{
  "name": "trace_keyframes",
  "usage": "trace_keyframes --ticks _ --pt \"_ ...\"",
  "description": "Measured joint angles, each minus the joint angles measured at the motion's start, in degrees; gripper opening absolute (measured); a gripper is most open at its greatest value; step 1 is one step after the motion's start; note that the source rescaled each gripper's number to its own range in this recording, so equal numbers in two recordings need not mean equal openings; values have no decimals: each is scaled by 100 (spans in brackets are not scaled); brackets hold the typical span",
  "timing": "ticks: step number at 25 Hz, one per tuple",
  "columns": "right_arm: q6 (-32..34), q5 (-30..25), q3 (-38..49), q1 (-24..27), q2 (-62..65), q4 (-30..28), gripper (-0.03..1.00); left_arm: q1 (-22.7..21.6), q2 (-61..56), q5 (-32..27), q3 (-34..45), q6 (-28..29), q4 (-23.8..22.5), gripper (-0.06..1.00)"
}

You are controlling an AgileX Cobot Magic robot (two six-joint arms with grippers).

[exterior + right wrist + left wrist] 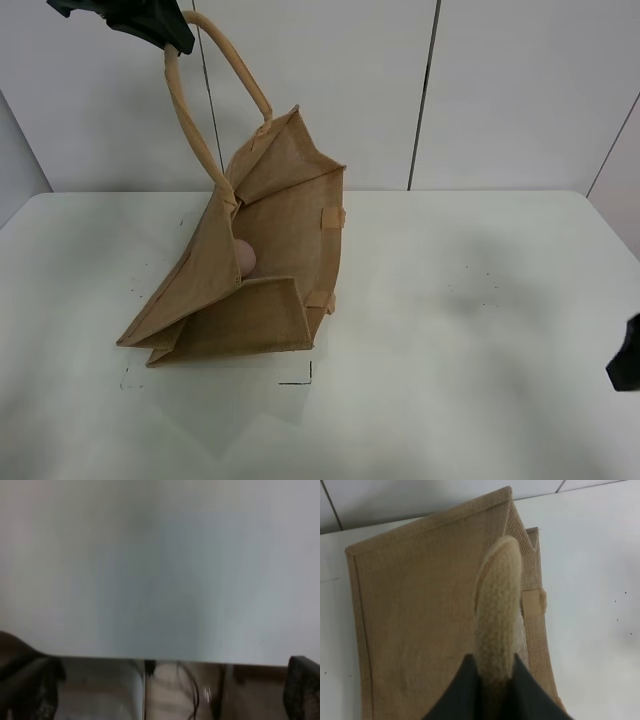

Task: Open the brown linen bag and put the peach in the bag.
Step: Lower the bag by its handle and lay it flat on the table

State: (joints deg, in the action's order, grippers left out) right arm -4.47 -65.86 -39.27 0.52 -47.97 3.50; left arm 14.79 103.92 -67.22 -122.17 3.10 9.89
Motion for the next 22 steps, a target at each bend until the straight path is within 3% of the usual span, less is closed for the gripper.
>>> trace_keyframes --ticks 5,15,22 --pt "65 552 1025 0 1957 -17 100 0 0 0 0 -6 0 0" --pt "84 690 1106 0 4038 -35 100 0 16 0 26 -13 14 0" --pt "89 690 1106 0 4814 -35 100 0 16 251 1127 -13 46 0"
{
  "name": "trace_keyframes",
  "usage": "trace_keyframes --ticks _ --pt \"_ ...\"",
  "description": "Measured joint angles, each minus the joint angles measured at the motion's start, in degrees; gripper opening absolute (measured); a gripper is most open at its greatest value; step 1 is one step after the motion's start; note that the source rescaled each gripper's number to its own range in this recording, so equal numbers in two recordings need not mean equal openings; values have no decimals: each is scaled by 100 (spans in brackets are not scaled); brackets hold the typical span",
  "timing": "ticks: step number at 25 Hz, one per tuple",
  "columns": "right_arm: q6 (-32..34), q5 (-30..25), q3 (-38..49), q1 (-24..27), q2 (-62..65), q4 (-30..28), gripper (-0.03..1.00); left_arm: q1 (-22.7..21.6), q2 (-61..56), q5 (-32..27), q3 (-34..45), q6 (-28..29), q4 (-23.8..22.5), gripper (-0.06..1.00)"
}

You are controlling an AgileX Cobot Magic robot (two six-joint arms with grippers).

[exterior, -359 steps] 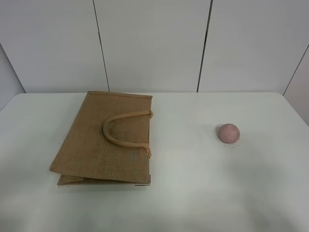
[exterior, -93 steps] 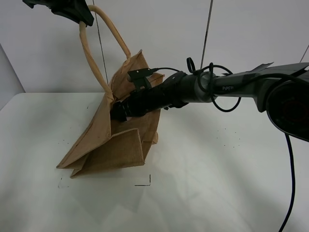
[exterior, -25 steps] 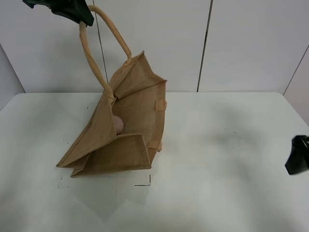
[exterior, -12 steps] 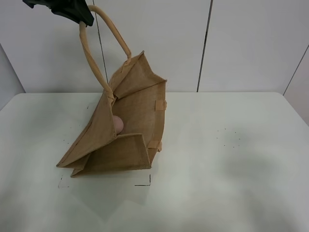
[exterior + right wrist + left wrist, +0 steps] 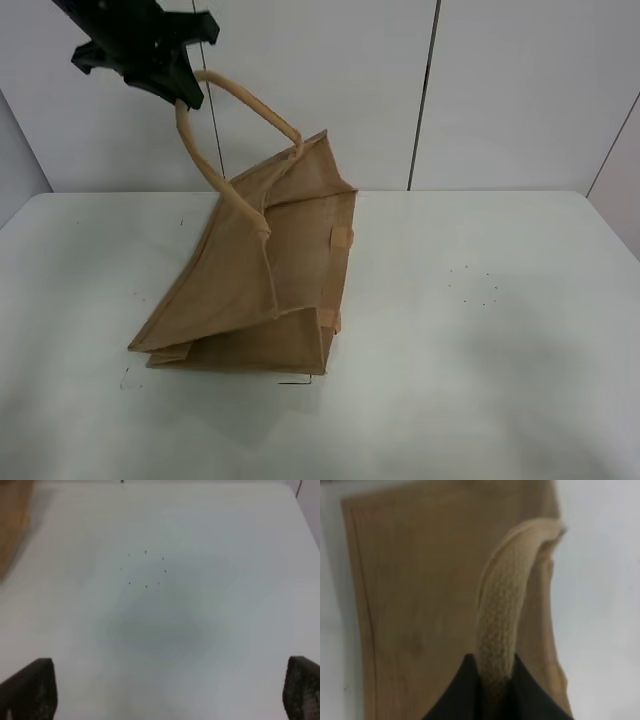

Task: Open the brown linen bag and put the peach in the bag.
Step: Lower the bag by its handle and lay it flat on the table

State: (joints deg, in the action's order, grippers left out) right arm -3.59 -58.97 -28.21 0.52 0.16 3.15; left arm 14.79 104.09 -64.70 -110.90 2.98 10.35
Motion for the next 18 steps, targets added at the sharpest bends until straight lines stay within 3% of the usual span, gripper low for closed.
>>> trace_keyframes --ticks 7,14,16,18 --pt "0 0 0 0 6 0 100 0 256 995 1150 -7 230 0" --pt "0 0 0 0 6 0 100 0 1146 1575 1277 -685 1114 2" --pt "13 0 0 0 6 0 100 0 1370 1696 1279 -901 1303 19" --pt "14 0 0 0 6 0 100 0 1514 1725 1279 -1033 1420 50"
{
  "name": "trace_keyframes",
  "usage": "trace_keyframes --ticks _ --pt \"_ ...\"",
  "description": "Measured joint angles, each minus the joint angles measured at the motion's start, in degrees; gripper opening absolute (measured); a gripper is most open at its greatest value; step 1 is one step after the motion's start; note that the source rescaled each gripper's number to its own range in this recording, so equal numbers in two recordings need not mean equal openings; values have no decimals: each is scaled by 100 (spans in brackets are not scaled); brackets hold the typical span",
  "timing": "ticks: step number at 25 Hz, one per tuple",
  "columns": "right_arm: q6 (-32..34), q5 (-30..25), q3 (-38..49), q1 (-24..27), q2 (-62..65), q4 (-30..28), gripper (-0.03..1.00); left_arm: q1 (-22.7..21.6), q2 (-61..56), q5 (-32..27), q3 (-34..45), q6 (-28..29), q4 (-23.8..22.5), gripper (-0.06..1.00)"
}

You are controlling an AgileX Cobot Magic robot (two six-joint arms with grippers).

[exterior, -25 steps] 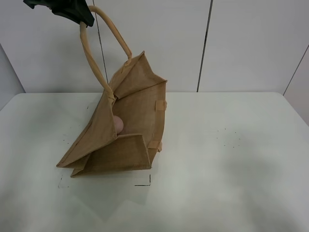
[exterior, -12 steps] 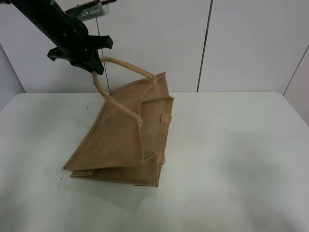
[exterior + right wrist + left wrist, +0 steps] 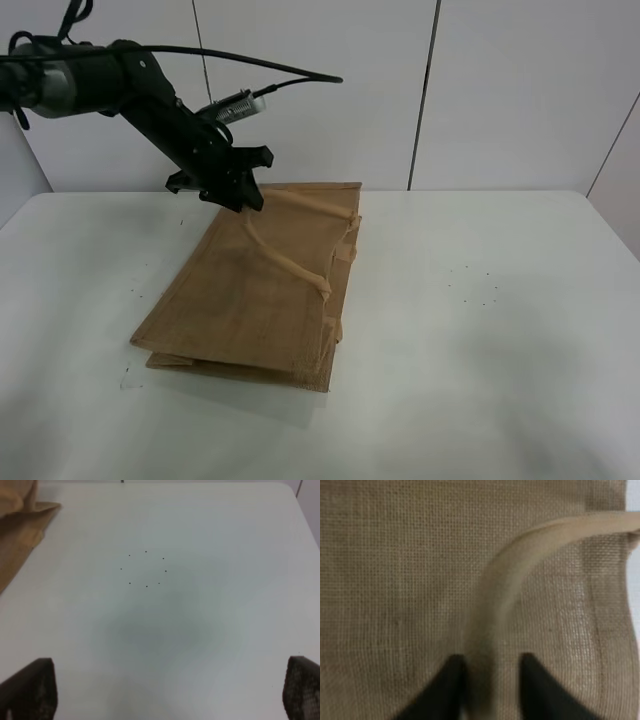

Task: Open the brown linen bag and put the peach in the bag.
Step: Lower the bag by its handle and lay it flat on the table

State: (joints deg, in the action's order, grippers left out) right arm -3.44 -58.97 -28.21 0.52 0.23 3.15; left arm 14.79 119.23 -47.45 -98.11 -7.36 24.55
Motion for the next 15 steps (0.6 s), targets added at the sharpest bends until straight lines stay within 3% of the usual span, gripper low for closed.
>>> trace_keyframes --ticks 2,4,8,10,15 --pt "0 0 0 0 0 0 100 0 74 0 0 -62 26 77" --pt "0 0 0 0 0 0 100 0 81 0 0 -67 -2 91" --pt "0 0 0 0 0 0 100 0 81 -77 -247 -97 -393 98" --pt "0 0 0 0 0 -2 100 0 81 -178 -444 -55 -847 99" --pt "0 0 0 0 0 -2 100 -158 81 -453 -566 657 -2193 100"
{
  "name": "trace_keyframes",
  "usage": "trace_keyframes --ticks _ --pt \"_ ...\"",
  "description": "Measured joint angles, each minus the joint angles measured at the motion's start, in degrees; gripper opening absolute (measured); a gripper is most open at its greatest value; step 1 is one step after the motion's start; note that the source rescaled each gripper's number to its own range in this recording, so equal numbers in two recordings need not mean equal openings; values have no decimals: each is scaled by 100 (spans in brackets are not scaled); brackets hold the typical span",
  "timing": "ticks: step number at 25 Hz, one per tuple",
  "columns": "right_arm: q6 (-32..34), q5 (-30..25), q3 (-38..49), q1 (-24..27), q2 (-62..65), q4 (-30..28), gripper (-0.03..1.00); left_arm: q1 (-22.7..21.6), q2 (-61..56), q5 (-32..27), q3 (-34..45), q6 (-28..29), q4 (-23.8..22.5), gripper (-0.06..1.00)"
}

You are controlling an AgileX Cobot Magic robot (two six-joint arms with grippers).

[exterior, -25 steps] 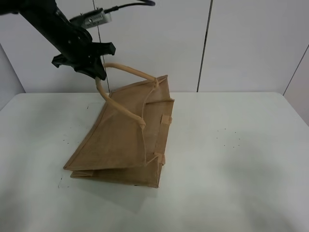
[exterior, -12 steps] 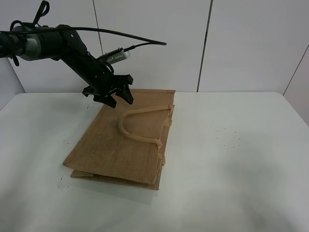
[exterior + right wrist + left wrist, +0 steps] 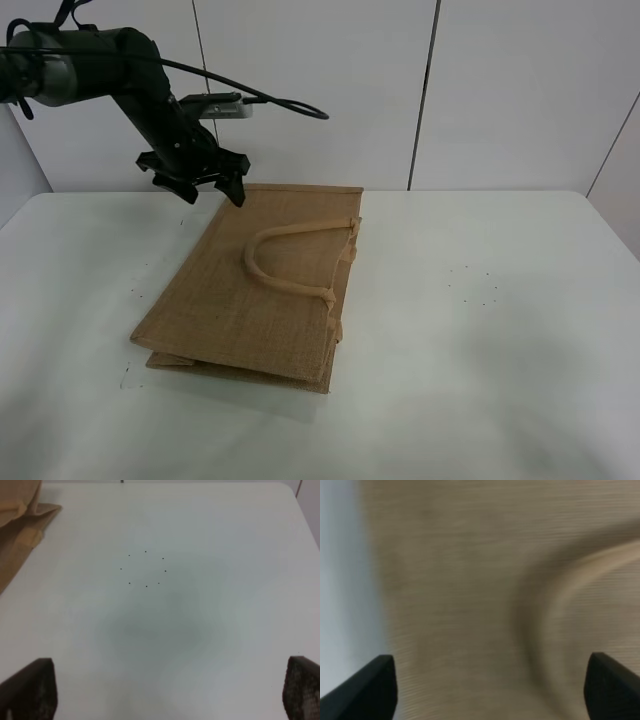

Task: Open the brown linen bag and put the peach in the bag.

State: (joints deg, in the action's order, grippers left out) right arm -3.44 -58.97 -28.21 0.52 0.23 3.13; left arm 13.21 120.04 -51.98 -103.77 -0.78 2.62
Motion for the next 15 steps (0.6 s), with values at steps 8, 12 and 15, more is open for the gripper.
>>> trace_keyframes --ticks 8,12,15 --pt "161 0 0 0 0 -145 100 -1035 0 -542 0 235 -262 100" --pt "253 0 0 0 0 -188 100 -1311 -28 -655 0 142 -130 100" --pt "253 0 13 0 0 -188 100 -1323 -180 -662 0 78 -30 100"
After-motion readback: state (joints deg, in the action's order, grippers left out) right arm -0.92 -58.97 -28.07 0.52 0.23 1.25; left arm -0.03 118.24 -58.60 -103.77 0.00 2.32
